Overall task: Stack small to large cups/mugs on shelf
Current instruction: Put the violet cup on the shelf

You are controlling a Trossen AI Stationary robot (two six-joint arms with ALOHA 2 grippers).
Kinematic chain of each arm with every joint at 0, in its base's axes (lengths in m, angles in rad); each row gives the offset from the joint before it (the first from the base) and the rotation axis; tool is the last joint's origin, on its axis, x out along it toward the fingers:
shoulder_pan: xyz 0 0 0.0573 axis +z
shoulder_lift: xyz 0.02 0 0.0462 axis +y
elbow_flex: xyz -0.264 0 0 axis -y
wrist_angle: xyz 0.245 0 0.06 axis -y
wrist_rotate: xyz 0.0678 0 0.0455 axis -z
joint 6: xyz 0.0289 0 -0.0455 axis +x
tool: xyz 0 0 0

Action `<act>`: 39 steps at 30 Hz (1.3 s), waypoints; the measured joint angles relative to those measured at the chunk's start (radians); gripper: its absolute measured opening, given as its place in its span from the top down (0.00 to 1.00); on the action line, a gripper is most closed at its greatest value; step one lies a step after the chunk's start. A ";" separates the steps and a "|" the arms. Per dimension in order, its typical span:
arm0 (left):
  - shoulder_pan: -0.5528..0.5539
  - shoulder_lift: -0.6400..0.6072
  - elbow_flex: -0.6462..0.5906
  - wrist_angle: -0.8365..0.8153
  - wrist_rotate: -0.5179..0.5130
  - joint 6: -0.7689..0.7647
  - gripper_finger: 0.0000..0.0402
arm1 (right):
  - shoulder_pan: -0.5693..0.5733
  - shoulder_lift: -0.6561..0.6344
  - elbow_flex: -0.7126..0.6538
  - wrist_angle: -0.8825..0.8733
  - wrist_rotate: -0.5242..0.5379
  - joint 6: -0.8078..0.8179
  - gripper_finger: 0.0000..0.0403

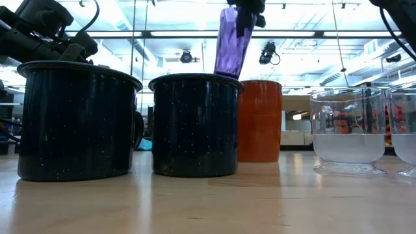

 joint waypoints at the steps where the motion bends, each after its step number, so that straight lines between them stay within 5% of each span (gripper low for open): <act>1: 0.000 0.000 0.000 0.000 0.000 0.000 0.64 | -0.019 0.004 -0.002 0.000 0.000 -0.005 0.97; 13: 0.000 0.000 0.000 0.000 0.000 0.002 0.62 | -0.139 0.046 -0.005 -0.017 -0.037 -0.024 0.97; 39: 0.000 0.000 0.000 0.000 0.000 0.001 0.63 | -0.142 0.044 -0.004 -0.016 -0.091 -0.019 0.96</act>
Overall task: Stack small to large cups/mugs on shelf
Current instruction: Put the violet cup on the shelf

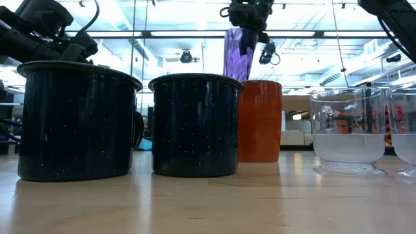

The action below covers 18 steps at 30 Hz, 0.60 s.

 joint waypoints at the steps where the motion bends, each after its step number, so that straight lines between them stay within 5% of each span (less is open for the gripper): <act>1: 0.000 0.000 0.000 0.000 0.000 0.000 0.63 | 0.000 0.000 0.000 0.000 0.000 0.006 0.96; 18: 0.000 0.000 0.000 0.000 0.000 -0.007 0.61 | 0.007 -0.001 -0.044 0.033 0.000 0.014 0.95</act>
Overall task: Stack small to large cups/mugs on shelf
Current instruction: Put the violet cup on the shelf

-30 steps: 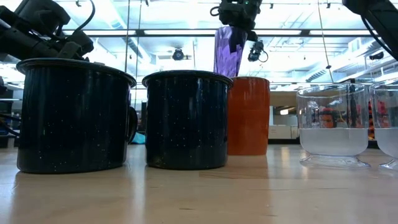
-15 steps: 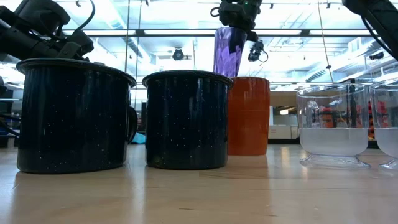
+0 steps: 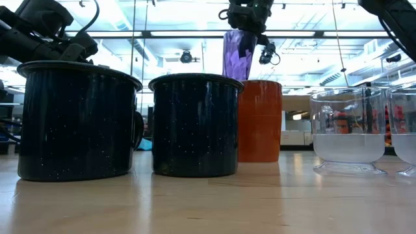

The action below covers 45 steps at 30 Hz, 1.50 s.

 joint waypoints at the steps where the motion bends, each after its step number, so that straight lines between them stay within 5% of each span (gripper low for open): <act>1: 0.000 0.000 0.000 0.000 0.000 0.000 0.61 | 0.000 0.000 -0.003 0.006 0.000 0.001 0.94; 12: 0.000 0.000 0.000 0.000 0.000 0.000 0.61 | -0.004 0.000 -0.005 0.027 0.039 -0.002 0.83; 45: 0.000 0.000 0.000 0.000 0.000 0.000 0.62 | 0.014 0.001 -0.017 0.196 0.045 -0.036 0.78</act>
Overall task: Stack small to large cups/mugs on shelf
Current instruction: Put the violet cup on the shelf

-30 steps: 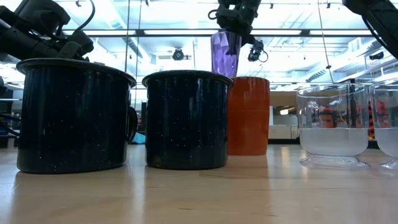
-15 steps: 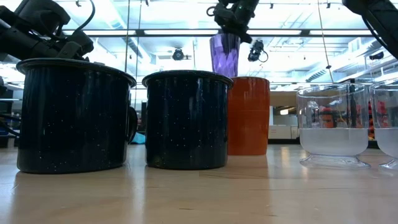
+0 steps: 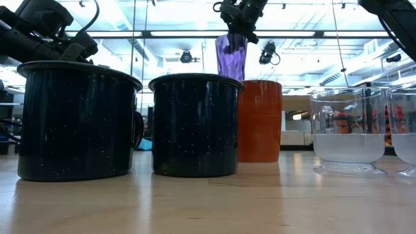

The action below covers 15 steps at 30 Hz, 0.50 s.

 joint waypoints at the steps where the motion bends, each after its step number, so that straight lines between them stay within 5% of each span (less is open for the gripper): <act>1: 0.000 0.000 0.000 0.000 0.000 0.000 0.62 | 0.000 0.000 -0.007 0.004 0.000 0.001 0.78; 15: 0.000 0.000 0.000 0.000 0.000 -0.001 0.62 | -0.003 0.001 -0.051 0.081 0.000 0.005 0.78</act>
